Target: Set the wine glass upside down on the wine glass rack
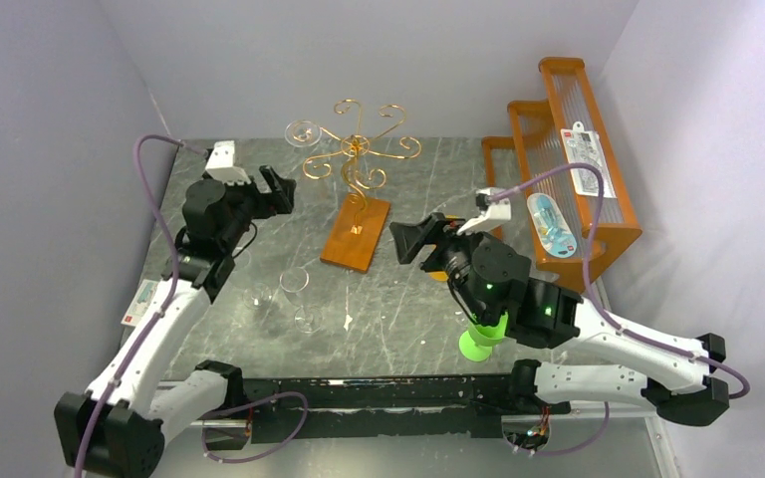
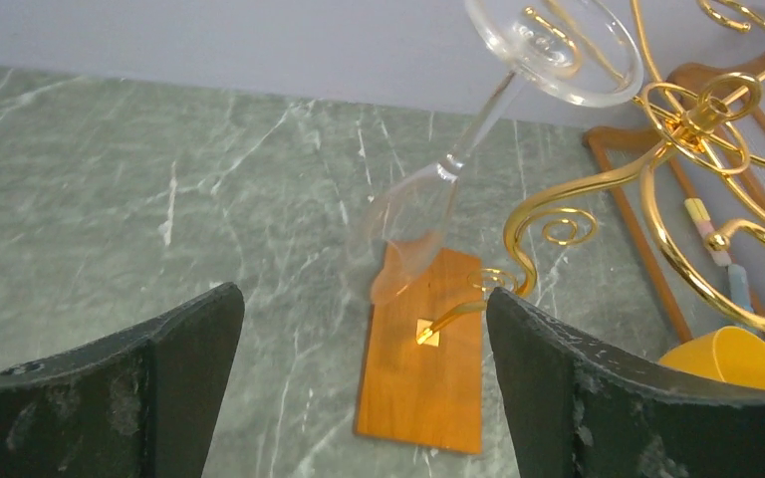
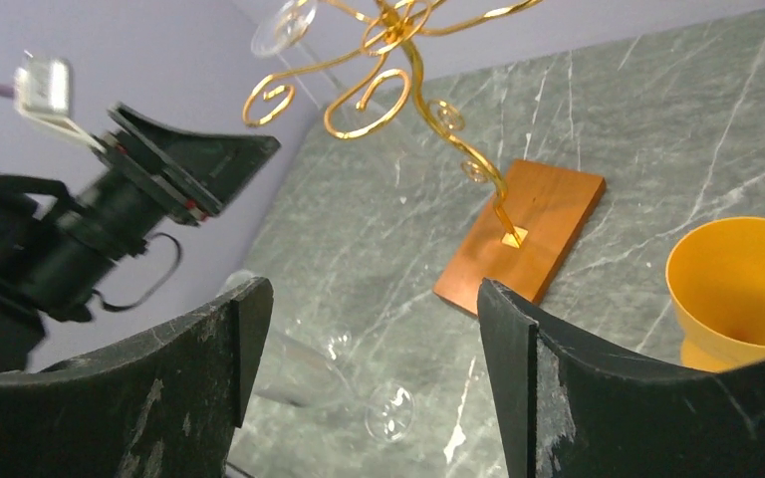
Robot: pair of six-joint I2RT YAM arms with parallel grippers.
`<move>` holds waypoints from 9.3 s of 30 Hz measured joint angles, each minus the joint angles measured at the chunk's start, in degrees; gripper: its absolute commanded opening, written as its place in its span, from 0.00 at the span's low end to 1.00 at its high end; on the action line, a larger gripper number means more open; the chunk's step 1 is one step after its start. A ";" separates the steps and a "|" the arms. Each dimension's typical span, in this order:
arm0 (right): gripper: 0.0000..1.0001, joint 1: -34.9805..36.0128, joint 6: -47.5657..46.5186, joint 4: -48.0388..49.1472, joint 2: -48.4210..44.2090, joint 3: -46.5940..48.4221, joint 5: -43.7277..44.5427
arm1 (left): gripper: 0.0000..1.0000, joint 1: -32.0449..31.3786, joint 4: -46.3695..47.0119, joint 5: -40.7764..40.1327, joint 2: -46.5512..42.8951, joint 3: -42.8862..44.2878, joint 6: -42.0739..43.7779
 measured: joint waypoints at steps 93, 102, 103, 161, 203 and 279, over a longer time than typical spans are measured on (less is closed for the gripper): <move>0.00 7.10 -20.50 20.52 9.31 -4.52 -15.08 | 0.85 -0.02 -40.09 9.09 -29.14 -2.10 -51.69; 0.00 7.10 -22.51 31.89 9.55 -6.88 -17.38 | 0.93 -0.02 -28.15 15.56 -33.73 -14.60 -68.81; 0.00 7.10 -22.77 32.52 9.64 -7.06 -17.70 | 0.96 -0.02 -26.84 15.65 -34.36 -15.58 -70.49; 0.00 7.08 -23.10 49.96 12.74 -13.27 -28.15 | 0.08 -0.02 9.53 15.67 -26.86 -20.24 -88.41; 0.70 6.99 -17.86 26.21 -5.66 -18.18 -17.75 | 0.05 -0.02 -14.36 45.27 -11.47 3.04 6.95; 0.72 6.95 -3.21 21.24 -0.04 -9.73 -10.49 | 0.05 -4.90 7.54 41.18 12.61 5.11 3.63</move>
